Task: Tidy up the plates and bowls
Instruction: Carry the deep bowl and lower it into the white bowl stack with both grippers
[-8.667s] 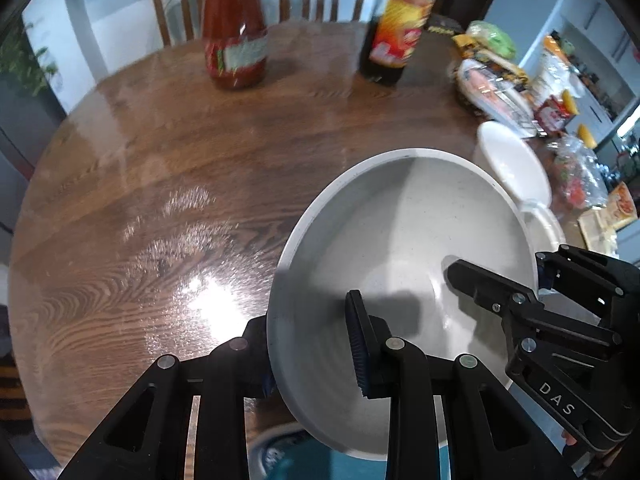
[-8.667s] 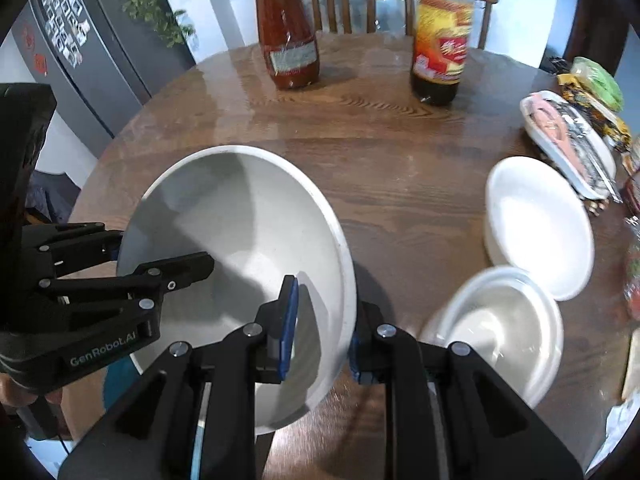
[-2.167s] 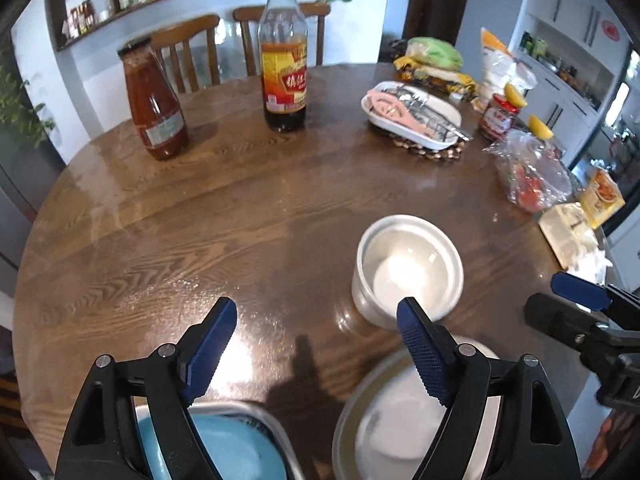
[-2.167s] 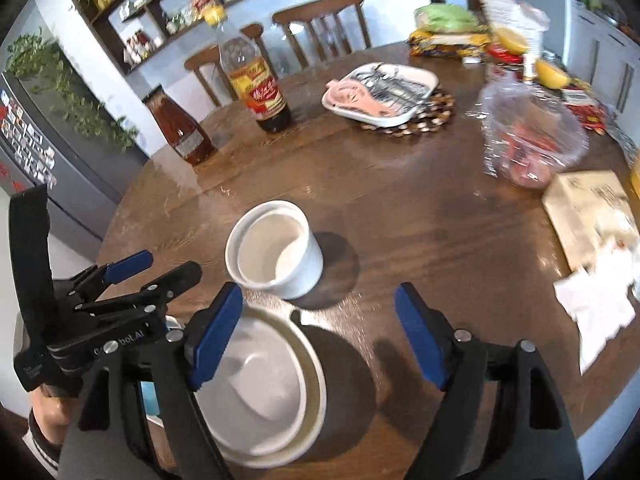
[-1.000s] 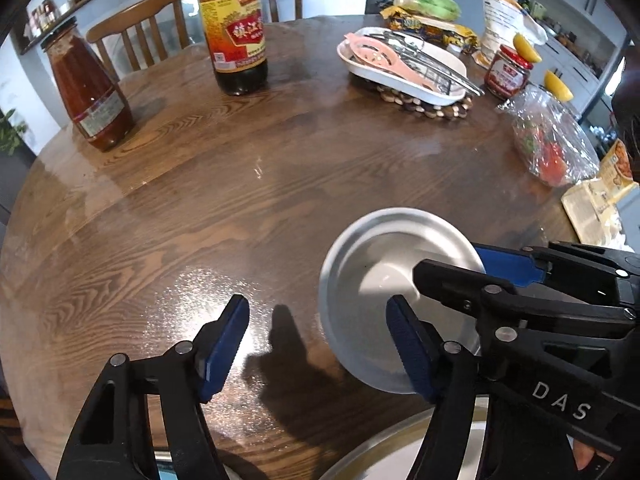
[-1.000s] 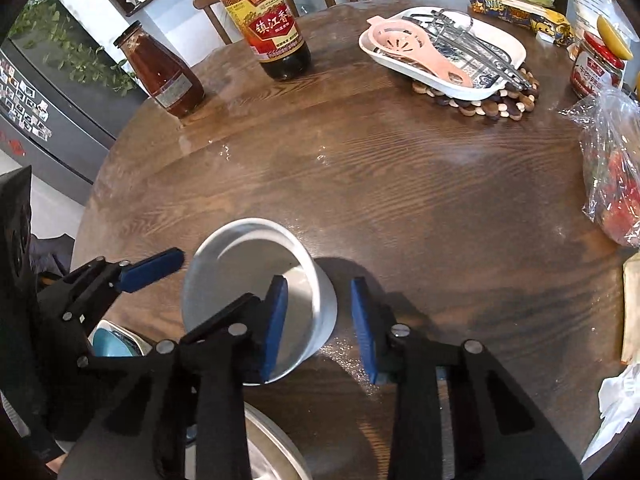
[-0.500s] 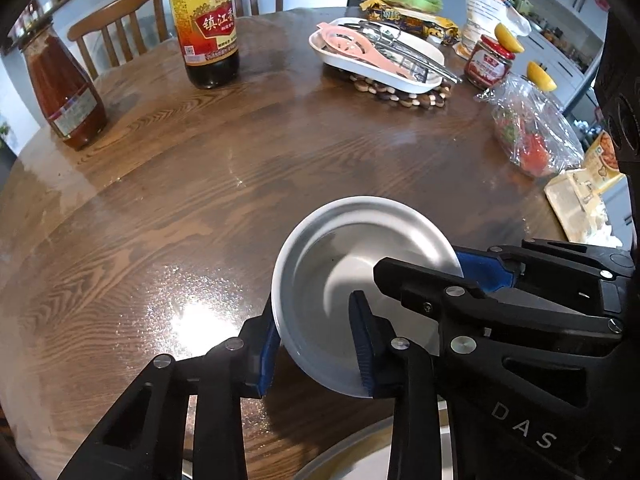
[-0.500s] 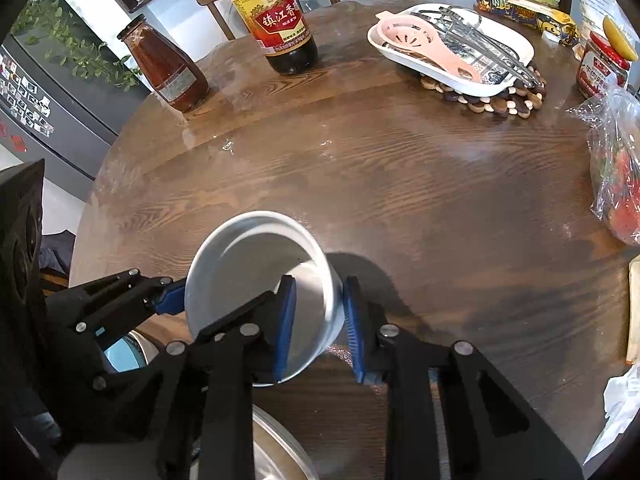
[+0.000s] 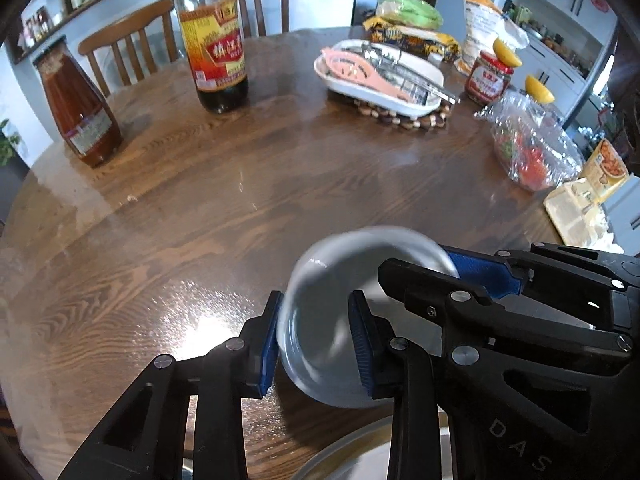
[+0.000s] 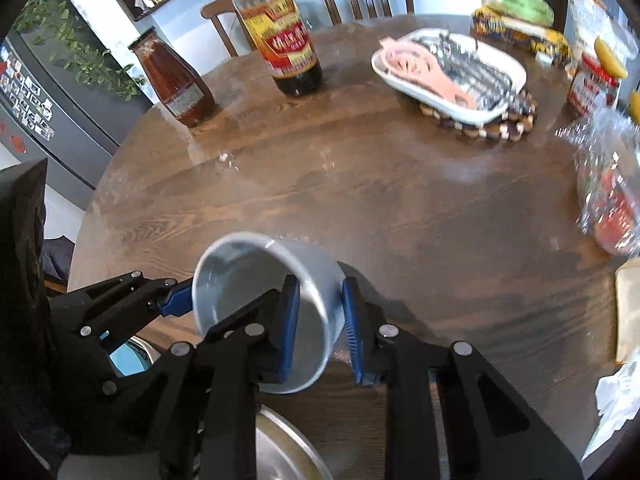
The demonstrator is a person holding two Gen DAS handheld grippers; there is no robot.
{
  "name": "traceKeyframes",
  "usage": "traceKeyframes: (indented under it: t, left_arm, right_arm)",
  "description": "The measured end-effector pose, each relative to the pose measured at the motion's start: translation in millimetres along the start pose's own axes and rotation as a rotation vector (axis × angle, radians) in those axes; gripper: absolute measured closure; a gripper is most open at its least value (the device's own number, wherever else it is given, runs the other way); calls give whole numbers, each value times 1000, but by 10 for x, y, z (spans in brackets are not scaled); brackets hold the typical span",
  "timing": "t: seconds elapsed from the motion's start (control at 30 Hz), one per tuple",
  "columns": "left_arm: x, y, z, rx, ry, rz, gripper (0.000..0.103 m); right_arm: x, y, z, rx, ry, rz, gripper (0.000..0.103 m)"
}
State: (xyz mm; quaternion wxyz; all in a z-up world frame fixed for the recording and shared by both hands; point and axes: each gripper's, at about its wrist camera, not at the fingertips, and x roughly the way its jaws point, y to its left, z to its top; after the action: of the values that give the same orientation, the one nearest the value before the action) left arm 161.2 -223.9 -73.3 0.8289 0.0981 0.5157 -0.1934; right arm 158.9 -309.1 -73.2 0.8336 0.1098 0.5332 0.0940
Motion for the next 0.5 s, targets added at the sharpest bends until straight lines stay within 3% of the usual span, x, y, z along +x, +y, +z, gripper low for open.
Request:
traceKeyframes:
  t: [0.5]
  left_arm:
    - [-460,-84,-45,47,-117,33,70]
  right_arm:
    - [-504,220,-77,-34,-117,-8,78]
